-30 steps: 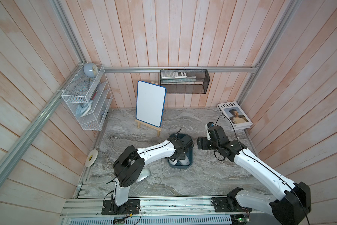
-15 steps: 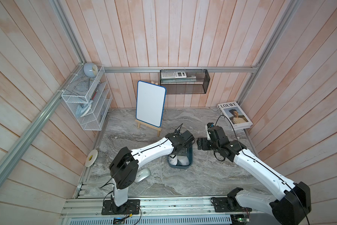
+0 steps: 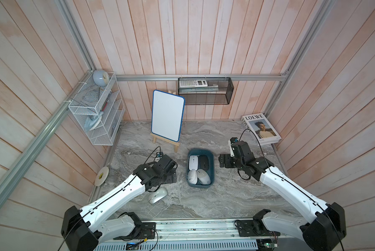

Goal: Put the mouse in the storage box
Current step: Pick up the mouse from the center of the board.

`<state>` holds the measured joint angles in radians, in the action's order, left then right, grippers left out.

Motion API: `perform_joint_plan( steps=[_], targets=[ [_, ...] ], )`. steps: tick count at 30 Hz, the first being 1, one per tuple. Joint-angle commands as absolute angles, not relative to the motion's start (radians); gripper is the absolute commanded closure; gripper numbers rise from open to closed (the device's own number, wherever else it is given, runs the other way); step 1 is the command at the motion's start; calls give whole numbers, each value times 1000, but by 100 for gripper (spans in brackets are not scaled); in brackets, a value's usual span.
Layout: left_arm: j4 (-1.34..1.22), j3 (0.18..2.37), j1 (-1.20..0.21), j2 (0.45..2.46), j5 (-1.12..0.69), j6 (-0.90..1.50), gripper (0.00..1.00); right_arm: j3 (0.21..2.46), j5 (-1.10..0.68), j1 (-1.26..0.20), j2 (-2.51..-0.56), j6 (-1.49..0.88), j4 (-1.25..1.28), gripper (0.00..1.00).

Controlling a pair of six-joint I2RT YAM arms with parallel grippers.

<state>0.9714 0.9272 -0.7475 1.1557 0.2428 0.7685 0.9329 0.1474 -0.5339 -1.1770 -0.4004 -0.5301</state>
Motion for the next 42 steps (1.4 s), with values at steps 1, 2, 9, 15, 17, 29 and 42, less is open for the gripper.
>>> perform_joint_plan(
  steps=[1, 2, 9, 15, 17, 29, 42],
  targets=[
    [962, 841, -738, 1158, 263, 842, 1, 925, 132, -528, -1168, -416, -515, 7],
    [951, 814, -733, 1163, 259, 848, 1, 924, 131, -528, -1166, -415, -515, 7],
    [854, 717, -677, 1132, 224, 841, 0, 905, 133, -528, -1153, -414, -512, 7],
    [744, 636, -593, 1151, 136, 840, 0, 917, 136, -527, -1150, -411, -525, 7],
    [706, 605, -577, 1158, 115, 848, 0, 919, 138, -528, -1148, -408, -526, 7],
    [591, 484, -492, 1111, 24, 894, 0, 911, 134, -528, -1185, -410, -509, 7],
    [561, 345, -626, 812, -59, 1049, 0, 911, 121, -528, -1216, -422, -495, 7]
  ],
)
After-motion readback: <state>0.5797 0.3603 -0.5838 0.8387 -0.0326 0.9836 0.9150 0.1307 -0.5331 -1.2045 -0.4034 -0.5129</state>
